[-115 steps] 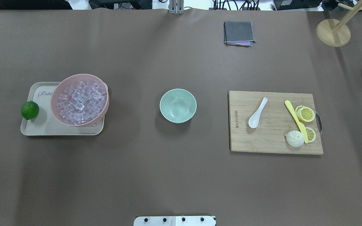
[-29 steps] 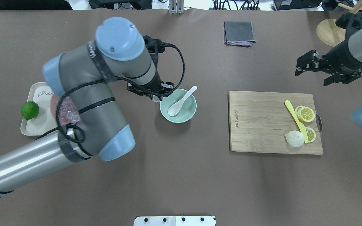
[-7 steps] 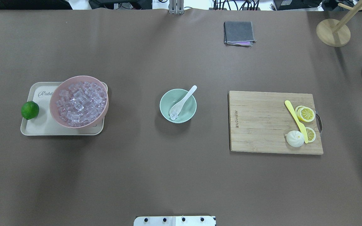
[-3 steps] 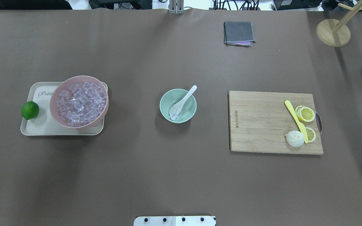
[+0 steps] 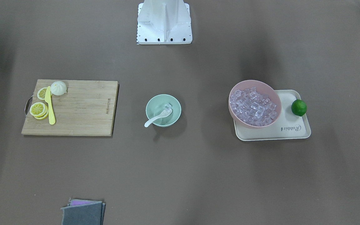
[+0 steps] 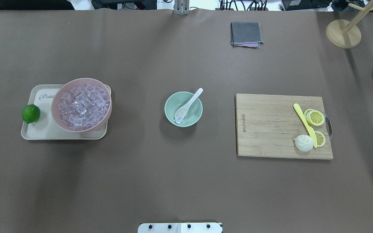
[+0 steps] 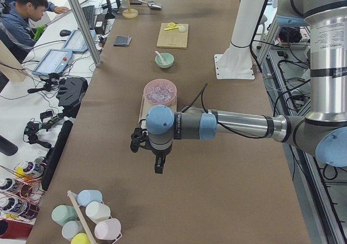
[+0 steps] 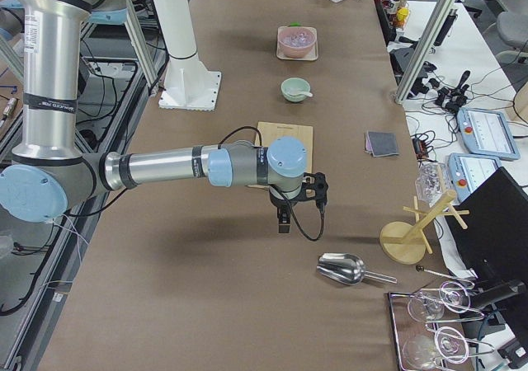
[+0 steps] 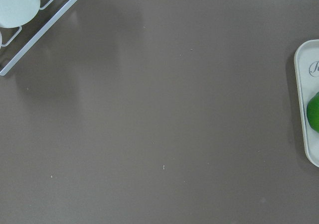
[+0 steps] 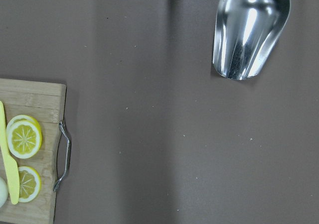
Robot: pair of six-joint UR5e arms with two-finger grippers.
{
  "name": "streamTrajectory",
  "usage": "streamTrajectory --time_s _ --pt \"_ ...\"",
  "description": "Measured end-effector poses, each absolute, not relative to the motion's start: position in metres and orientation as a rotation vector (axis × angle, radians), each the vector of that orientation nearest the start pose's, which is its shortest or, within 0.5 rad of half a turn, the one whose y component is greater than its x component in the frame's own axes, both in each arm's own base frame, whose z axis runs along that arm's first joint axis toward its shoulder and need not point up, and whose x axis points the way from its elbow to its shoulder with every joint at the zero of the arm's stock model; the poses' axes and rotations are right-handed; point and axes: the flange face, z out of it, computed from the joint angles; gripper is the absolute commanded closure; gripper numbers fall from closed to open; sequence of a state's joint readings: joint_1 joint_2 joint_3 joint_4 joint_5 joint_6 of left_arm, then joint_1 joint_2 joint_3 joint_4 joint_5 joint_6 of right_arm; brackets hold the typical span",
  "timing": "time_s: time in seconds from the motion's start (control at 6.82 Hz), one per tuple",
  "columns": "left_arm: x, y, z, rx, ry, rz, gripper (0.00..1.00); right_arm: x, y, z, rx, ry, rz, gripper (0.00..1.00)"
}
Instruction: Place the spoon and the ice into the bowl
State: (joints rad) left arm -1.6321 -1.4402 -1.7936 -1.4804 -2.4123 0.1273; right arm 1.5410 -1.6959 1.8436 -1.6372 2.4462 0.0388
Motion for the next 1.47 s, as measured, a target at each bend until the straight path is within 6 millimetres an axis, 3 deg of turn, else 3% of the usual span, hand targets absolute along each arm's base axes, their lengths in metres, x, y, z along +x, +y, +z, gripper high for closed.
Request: streamTrajectory --time_s 0.73,1.03,1.47 --pt "-0.085 -0.424 0.636 0.045 0.837 0.048 0.02 0.044 -0.430 0.613 0.033 -0.877 -0.022 0.00" --pt "-0.085 -0.424 0.636 0.046 0.840 0.048 0.02 0.045 -0.416 0.623 0.051 -0.882 -0.025 0.00" --pt "-0.085 -0.427 0.634 0.050 0.841 0.050 0.02 0.050 -0.411 0.627 0.077 -0.886 -0.022 0.00"
